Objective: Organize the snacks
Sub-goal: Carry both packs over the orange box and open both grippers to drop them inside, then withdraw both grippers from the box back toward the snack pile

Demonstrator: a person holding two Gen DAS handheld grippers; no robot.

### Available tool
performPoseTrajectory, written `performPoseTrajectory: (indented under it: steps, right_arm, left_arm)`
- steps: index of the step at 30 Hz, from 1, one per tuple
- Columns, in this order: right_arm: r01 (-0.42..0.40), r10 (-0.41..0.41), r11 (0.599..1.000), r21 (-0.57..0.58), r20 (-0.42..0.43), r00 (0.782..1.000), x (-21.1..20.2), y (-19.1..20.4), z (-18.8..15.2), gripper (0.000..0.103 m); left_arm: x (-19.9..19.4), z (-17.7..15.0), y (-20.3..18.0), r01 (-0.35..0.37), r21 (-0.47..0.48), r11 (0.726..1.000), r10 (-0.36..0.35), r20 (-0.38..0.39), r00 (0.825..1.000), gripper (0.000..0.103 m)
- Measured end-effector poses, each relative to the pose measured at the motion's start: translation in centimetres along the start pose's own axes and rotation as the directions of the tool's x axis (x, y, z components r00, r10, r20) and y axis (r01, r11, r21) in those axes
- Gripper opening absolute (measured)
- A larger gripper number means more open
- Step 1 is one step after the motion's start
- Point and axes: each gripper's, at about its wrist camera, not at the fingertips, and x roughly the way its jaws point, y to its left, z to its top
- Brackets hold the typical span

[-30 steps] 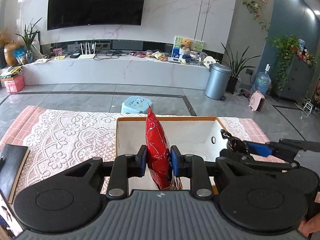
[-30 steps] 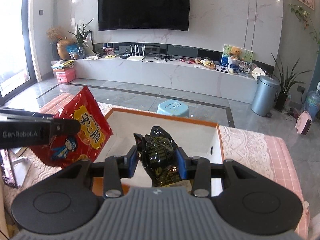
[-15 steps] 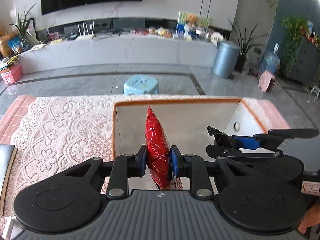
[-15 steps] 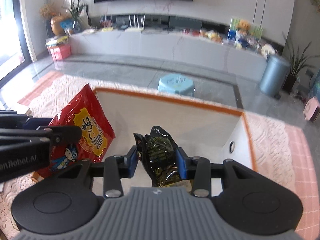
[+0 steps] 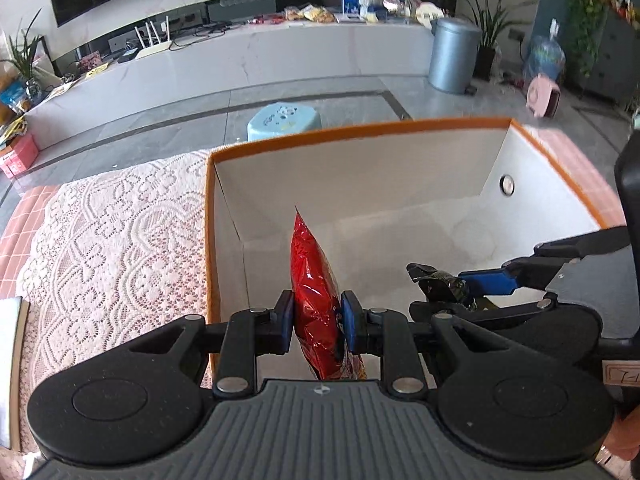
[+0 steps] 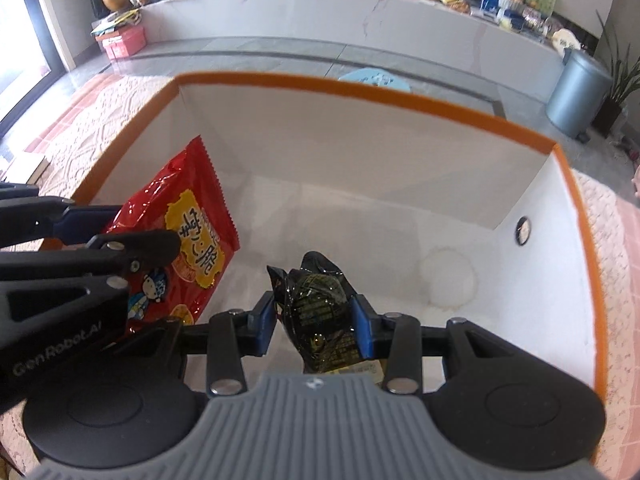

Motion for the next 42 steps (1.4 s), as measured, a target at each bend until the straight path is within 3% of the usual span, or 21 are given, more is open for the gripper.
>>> performPoseTrajectory:
  steps: [5, 14, 17, 22, 24, 31, 37, 42]
  right_arm:
    - [-0.009, 0.008, 1.000, -0.017, -0.041, 0.999, 0.6, 0.4, 0.3, 0.038]
    - [-0.008, 0.007, 1.000, -0.009, -0.093, 0.996, 1.4, 0.2, 0.8, 0.041]
    - [0.002, -0.003, 1.000, -0.014, -0.093, 0.996, 1.3, 0.3, 0.6, 0.043]
    - [0.026, -0.026, 1.000, -0.011, -0.095, 0.995, 0.7, 0.4, 0.9, 0.056]
    - [0.027, -0.029, 0.999, -0.016, -0.091, 0.995, 0.3, 0.4, 0.9, 0.057]
    - [0.031, -0.032, 0.999, -0.028, -0.052, 0.998, -1.9, 0.4, 0.8, 0.066]
    - [0.043, -0.042, 0.998, -0.040, 0.025, 0.999, -5.0, 0.4, -0.2, 0.067]
    - [0.034, -0.037, 0.999, 0.025, 0.097, 0.995, -8.3, -0.3, -0.8, 0.074]
  left_arm:
    - [0.6, -0.2, -0.6, -0.065, 0.043, 0.997, 0.066, -0.030, 0.997, 0.027]
    - [0.5, -0.5, -1.3, -0.103, 0.063, 0.993, 0.105, -0.040, 0.994, 0.032]
    - [0.5, -0.4, -1.0, -0.110, 0.061, 0.992, 0.112, -0.035, 0.993, 0.037]
    - [-0.4, -0.2, -0.3, -0.113, 0.052, 0.992, 0.114, -0.015, 0.993, 0.048]
    - [-1.0, -0.1, -0.3, -0.121, 0.046, 0.992, 0.121, -0.005, 0.993, 0.059]
    - [-3.4, 0.0, -0.3, -0.099, 0.010, 0.995, 0.098, 0.050, 0.994, 0.065]
    - [-6.0, -0.7, -0.1, -0.082, -0.049, 0.995, 0.087, 0.118, 0.989, 0.066]
    - [-9.0, -1.4, -0.3, -0.060, -0.077, 0.995, 0.073, 0.176, 0.982, 0.069]
